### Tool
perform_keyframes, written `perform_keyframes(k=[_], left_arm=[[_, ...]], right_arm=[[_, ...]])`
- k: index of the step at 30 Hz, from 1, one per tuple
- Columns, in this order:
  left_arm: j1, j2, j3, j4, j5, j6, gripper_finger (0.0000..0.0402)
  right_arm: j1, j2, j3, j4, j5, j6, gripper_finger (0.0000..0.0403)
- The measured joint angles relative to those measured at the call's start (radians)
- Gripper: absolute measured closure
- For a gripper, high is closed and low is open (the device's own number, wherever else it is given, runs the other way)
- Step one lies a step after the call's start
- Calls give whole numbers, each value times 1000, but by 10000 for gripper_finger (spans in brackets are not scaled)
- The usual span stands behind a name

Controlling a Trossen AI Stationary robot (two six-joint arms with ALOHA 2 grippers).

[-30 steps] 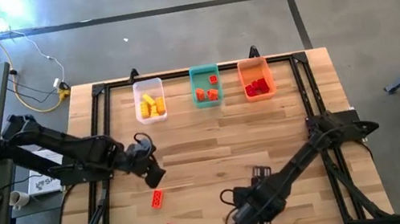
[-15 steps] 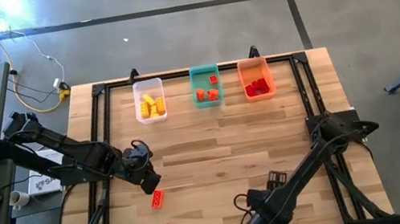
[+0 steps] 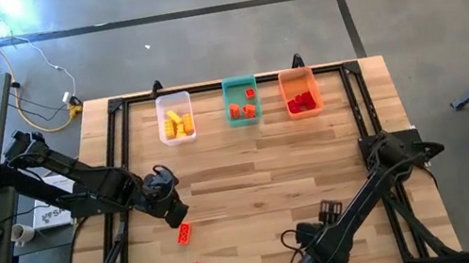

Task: Sort & place blocks by color
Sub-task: Put the red game piece into the orange bin

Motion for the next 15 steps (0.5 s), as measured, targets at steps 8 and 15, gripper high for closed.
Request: perform_keyframes(k=[8, 15], left_arm=[[0, 0, 0, -12, 3, 3, 165], [0, 0, 0, -30, 0, 3, 165]], right_arm=[[-1, -49, 0, 0, 66, 10, 178], [-6, -150, -173, 0, 48, 67, 178]])
